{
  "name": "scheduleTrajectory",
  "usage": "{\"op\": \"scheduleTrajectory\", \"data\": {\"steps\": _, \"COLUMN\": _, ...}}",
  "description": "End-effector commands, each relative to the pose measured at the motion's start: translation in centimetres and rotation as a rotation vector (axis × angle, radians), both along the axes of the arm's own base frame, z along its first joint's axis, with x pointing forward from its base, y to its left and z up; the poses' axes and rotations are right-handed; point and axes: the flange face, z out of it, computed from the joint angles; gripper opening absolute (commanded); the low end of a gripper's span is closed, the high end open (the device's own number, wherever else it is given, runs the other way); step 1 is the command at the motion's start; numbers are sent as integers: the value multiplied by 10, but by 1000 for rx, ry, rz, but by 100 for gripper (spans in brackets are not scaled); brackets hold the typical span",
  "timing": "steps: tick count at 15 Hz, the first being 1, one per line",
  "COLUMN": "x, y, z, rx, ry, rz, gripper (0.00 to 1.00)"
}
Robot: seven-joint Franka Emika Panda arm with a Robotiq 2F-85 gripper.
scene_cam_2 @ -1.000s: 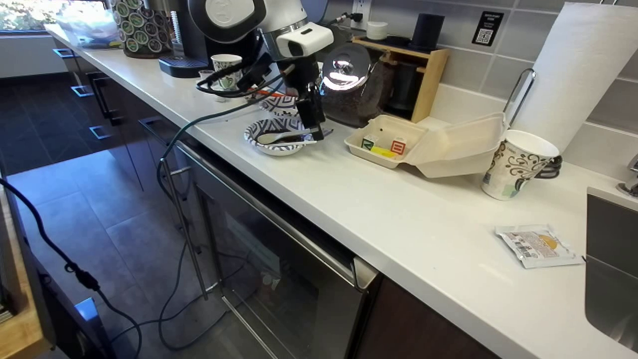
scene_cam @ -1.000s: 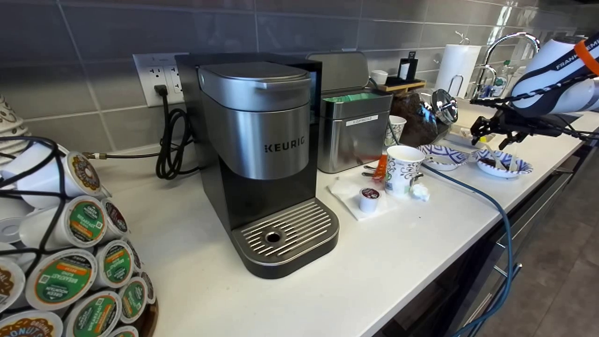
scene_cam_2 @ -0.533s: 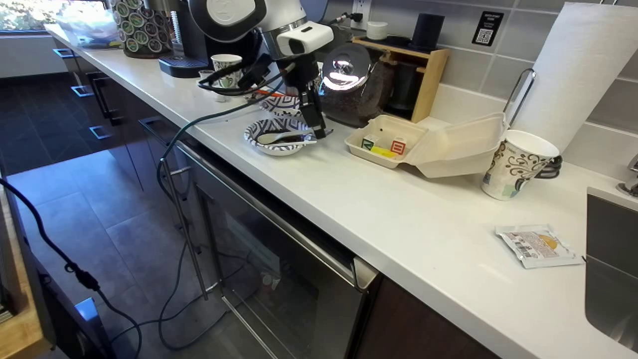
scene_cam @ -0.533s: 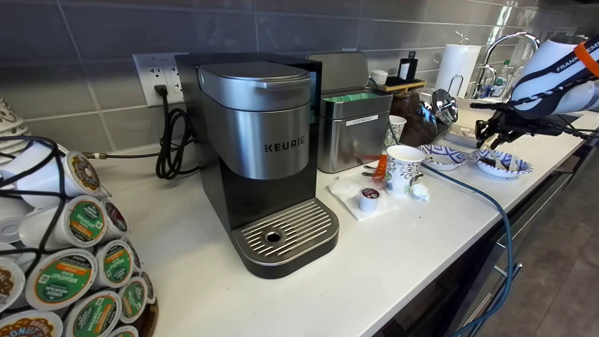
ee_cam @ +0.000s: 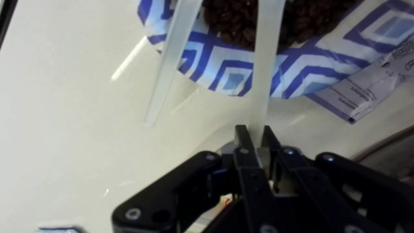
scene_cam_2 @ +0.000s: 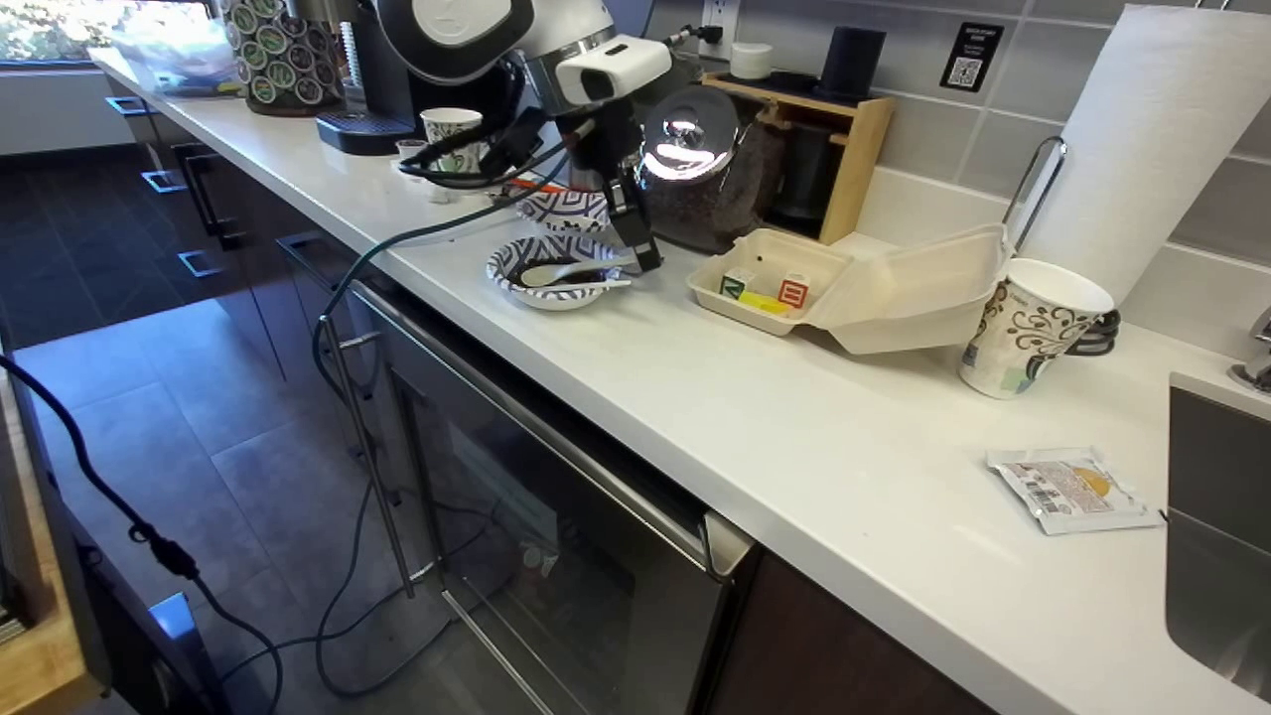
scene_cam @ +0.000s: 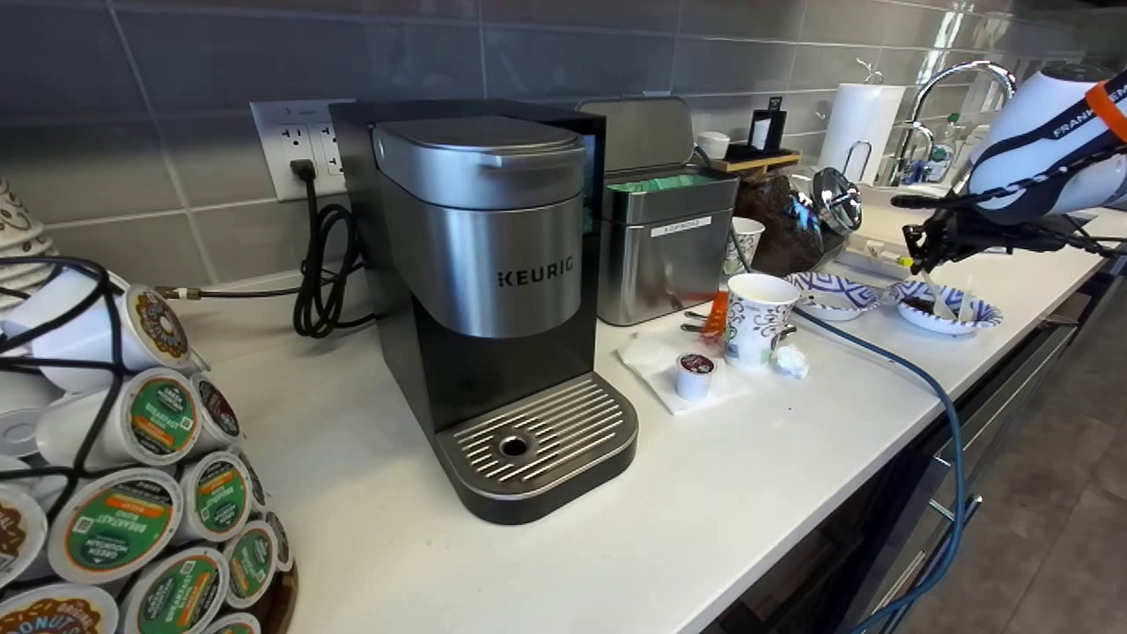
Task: Use the spoon to scoop up contents from the bowl to right into the bowl to the left
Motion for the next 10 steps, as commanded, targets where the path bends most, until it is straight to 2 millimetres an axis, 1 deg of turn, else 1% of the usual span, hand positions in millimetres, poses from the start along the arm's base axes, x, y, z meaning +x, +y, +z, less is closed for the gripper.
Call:
{"op": "scheduleTrajectory", "data": {"steps": 1, "x": -3, "y": -3, "z": 12, "rx": -35, "ry": -63, "rz": -24, "gripper": 3}}
{"op": "scheduleTrajectory", "data": {"steps": 3, "x": -4, "y": -6, "z": 23, "rx": -57, "ry": -147, "rz": -50, "gripper": 3}}
{"op": "scheduleTrajectory", "data": {"steps": 5, "x": -3, "y": -3, "z": 31, "rx": -95, "ry": -241, "rz": -76, "gripper": 3}}
{"op": "scheduleTrajectory", "data": {"steps": 7, "x": -5, "y": 1, "z": 34, "rx": -145, "ry": -316, "rz": -88, "gripper": 3}}
{"op": "scheduleTrajectory", "data": {"steps": 10, "x": -10, "y": 9, "z": 34, "rx": -223, "ry": -378, "rz": -94, "gripper": 3}}
